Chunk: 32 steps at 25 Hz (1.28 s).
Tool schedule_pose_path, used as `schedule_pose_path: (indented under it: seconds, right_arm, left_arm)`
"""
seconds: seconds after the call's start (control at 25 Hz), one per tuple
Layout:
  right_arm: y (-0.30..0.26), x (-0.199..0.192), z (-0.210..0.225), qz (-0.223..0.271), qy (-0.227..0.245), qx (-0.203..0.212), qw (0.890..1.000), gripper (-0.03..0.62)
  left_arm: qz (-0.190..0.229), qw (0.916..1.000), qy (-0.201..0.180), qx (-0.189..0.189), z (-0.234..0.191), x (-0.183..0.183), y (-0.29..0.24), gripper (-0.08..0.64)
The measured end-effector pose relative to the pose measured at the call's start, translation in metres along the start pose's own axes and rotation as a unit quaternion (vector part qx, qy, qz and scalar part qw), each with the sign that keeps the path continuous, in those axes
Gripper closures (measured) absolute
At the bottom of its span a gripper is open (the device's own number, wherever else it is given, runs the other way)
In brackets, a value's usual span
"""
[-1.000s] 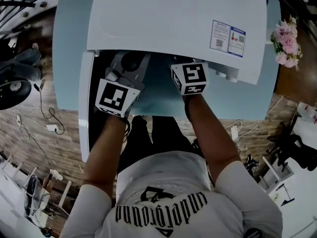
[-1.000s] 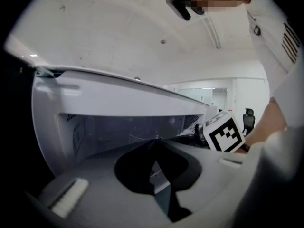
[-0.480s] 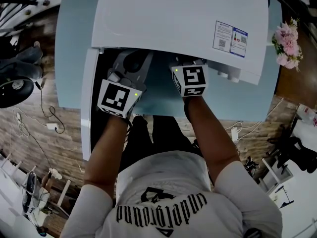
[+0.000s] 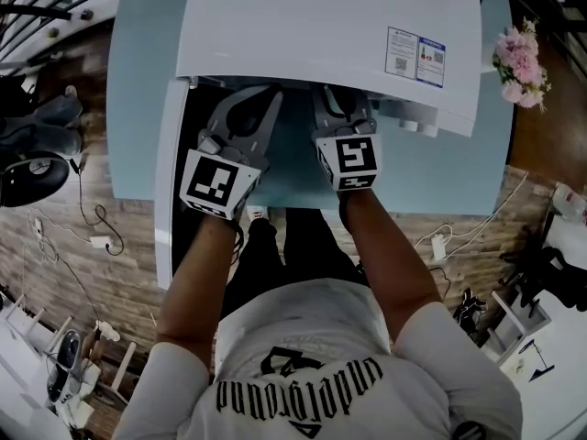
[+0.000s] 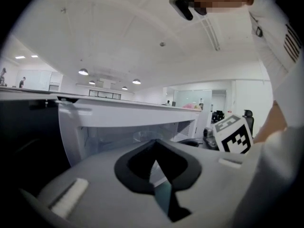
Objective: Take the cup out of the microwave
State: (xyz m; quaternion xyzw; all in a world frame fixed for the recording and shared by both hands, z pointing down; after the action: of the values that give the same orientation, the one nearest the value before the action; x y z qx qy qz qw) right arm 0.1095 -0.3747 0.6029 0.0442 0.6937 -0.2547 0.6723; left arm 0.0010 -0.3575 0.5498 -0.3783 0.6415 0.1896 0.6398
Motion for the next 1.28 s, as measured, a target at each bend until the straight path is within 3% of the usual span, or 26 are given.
schedule_pose_path:
  seconds: [0.4, 0.68, 0.96, 1.28]
  right_arm:
    - [0.049, 0.012, -0.028, 0.016, -0.002, -0.016, 1.0, 0.557]
    - [0.093, 0.018, -0.048, 0.012, -0.004, -0.035, 0.999, 0.557]
    - [0.137, 0.028, -0.069, 0.017, -0.013, -0.053, 0.998, 0.558]
    - [0.177, 0.067, -0.094, 0.055, -0.009, -0.068, 0.996, 0.558]
  left_arm:
    - [0.001, 0.9998, -0.004, -0.019, 0.027, 0.019, 0.034, 0.511]
    - [0.029, 0.9982, -0.028, -0.044, 0.048, 0.032, 0.063, 0.511]
    - [0.021, 0.9974, -0.03, -0.062, 0.073, 0.052, 0.099, 0.511]
    - [0.057, 0.9931, -0.057, -0.085, 0.083, 0.073, 0.142, 0.511]
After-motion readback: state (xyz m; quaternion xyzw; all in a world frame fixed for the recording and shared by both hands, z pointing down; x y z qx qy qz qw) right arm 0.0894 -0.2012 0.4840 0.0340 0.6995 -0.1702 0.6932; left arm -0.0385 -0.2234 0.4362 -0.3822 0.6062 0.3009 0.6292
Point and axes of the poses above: the fingertips, and each gripper's own axes: y backward along the fingers, z to its right, x out of its top, the point moved 4 cm from there along y, backward along the fingers, and after that the axes turned 1 degree about -x, right-handed, at the moved point
